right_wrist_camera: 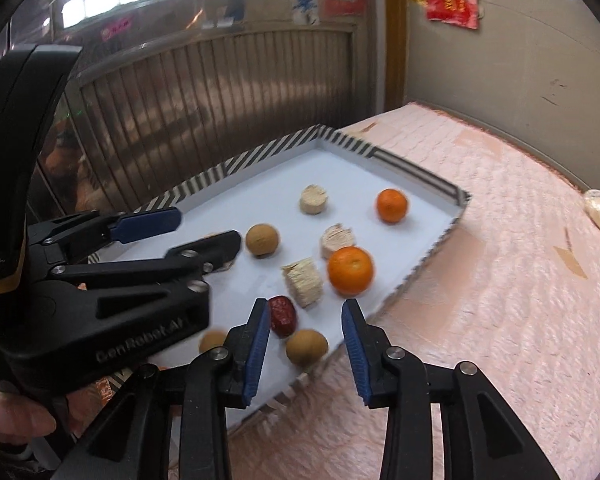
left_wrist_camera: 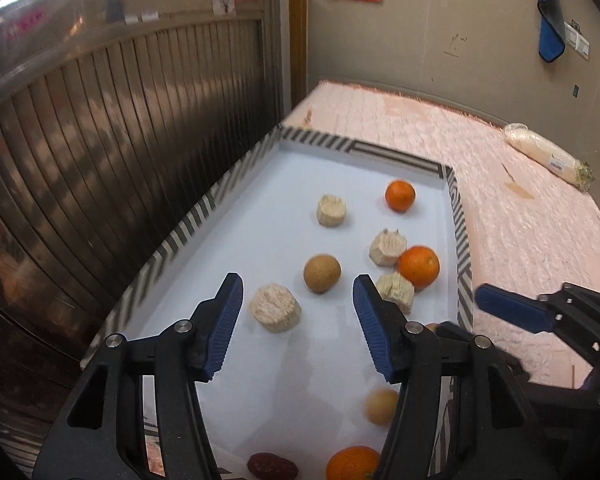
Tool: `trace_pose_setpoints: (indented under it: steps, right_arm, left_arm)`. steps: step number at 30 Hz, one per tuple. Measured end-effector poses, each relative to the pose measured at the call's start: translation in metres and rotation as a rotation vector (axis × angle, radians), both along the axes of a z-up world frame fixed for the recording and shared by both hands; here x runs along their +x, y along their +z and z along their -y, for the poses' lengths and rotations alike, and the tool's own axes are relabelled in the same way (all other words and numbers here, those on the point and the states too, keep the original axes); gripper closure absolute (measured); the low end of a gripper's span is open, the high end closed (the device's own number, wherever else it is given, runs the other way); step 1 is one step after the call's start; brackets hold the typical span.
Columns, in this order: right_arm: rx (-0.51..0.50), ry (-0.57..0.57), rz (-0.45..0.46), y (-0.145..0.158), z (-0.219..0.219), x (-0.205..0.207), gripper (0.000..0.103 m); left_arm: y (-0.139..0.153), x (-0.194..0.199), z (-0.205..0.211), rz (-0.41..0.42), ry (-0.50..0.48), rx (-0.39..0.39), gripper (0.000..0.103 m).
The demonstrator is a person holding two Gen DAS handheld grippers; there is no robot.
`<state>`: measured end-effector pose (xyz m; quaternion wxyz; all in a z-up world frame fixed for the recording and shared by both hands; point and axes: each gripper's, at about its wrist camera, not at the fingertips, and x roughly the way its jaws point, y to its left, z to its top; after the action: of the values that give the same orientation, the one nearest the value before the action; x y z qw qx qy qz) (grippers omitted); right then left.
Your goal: Organize fruits
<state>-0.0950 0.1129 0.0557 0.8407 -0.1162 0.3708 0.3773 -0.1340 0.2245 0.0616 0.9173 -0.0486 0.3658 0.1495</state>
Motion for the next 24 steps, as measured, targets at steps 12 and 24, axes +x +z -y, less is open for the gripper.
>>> trace_pose_setpoints:
  steps: [12, 24]
  right_arm:
    - [0.064, -0.124, 0.067, 0.021, 0.024, 0.001, 0.056]
    - [0.043, -0.140, 0.067, 0.016, 0.020, 0.001, 0.056]
  left_arm:
    - [0.014, -0.010, 0.003, 0.065, 0.009, -0.024, 0.045]
    - [0.013, -0.012, 0.002, 0.065, 0.035, -0.020, 0.045]
